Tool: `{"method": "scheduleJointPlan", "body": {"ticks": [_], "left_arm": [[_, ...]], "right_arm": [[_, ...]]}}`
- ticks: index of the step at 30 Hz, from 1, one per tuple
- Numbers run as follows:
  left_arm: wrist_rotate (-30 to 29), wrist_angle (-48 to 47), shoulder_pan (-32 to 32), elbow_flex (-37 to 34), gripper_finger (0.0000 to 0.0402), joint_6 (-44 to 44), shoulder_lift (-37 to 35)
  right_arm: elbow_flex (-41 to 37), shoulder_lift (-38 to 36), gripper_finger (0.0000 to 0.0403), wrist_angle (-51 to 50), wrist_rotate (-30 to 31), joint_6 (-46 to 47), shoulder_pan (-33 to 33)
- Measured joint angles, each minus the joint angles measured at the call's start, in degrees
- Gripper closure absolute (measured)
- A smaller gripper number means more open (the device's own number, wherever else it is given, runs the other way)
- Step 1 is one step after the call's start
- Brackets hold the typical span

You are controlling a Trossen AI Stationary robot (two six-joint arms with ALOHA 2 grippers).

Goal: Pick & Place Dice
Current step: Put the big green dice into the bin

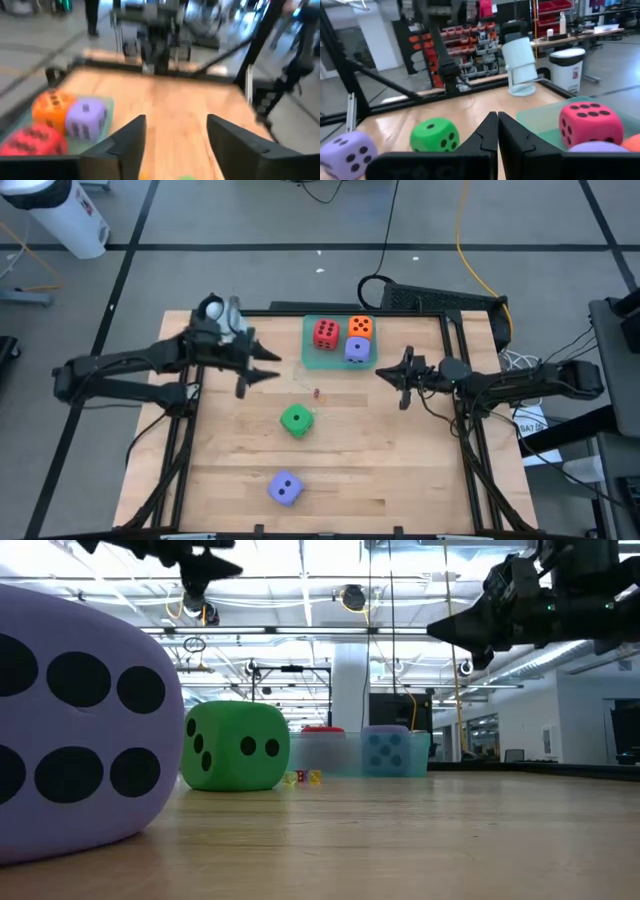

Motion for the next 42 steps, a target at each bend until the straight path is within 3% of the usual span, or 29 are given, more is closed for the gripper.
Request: {"method": "scheduleJointPlan", "body": {"ticks": [8,13,19,27,34,42], "left_arm": [[-9.2,-3.3,-11.5,2.7,0.0071,1.9,10.8],[-14.2,-8.8,-16.6,7.2,0.0009,6.4,18.4],[-13.7,-24.5,-17.5,18.2,0.0014,2.8,27.9],[-11.8,-36.2,-20.2,28.9,0.0002,18.3,37.4],[-9.3,-41.7,-19.8,33.7,0.0002,29.7,45.4],[-9.9,-46.7,-18.6,35.4,0.0002,34.8,48.9]], "right_arm": [[0.0,-0.5,0.04,-0.2,-5.5,0.1,-0.6],[0.0,-0.5,0.0399,-3.6,-5.6,0.0,-0.5],[0.0,-0.5,0.0399,-4.2,-5.5,0.0,-0.5],[0.0,-0.5,0.0399,-3.8,-5.6,-0.3,-0.4],[0.0,-0.5,0.0399,-4.2,-5.6,-1.3,-0.4],[0.0,-0.5,0.0399,-3.9,-5.6,-1.6,-0.5]]}}
